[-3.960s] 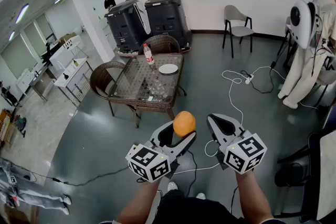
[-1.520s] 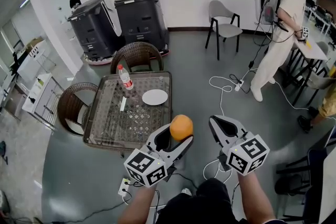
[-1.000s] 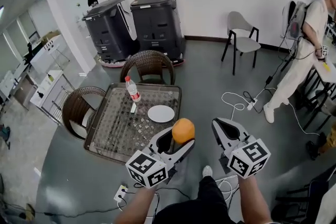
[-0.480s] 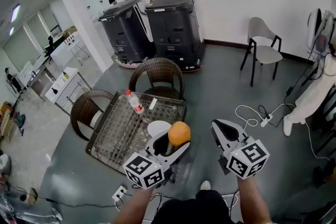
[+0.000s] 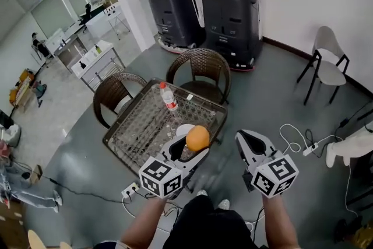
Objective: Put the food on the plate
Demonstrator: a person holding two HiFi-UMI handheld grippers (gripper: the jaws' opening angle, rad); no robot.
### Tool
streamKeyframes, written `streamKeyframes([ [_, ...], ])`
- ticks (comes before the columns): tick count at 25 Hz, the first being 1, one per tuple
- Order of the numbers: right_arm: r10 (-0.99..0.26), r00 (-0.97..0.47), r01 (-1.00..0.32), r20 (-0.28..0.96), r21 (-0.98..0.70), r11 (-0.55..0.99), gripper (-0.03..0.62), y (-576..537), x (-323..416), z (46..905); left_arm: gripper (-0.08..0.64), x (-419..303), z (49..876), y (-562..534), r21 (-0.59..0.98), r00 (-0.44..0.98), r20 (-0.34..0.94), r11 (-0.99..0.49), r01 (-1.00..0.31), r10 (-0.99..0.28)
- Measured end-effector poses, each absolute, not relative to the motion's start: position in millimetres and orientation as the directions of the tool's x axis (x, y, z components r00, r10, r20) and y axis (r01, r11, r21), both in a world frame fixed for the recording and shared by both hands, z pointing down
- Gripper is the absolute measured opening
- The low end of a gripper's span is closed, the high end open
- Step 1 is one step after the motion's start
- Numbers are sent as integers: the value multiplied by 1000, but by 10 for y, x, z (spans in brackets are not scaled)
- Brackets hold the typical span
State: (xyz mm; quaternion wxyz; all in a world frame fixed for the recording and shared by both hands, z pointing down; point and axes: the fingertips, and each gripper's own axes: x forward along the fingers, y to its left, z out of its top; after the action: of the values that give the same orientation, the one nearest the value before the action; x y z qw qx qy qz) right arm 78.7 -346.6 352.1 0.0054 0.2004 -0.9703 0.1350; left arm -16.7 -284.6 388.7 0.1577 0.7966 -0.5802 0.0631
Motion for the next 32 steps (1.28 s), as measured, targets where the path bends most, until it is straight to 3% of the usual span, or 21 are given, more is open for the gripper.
streamKeyframes([
  [12, -216, -946, -274, 242, -243, 930, 5, -3742, -410, 4487, 299, -1298, 5364, -3082, 189, 144, 508, -53, -981, -849],
  [22, -93, -905, -206, 415, -237, 949, 5, -3983, -1271, 5217, 300, -1773, 6434, -3477, 233, 185, 641, -41, -972, -745],
  [32, -52, -854, -197, 518, -228, 954, 5, -4233, -1483, 5540, 301, -1855, 7097, -3675, 186, 178, 790, -48, -981, -587],
])
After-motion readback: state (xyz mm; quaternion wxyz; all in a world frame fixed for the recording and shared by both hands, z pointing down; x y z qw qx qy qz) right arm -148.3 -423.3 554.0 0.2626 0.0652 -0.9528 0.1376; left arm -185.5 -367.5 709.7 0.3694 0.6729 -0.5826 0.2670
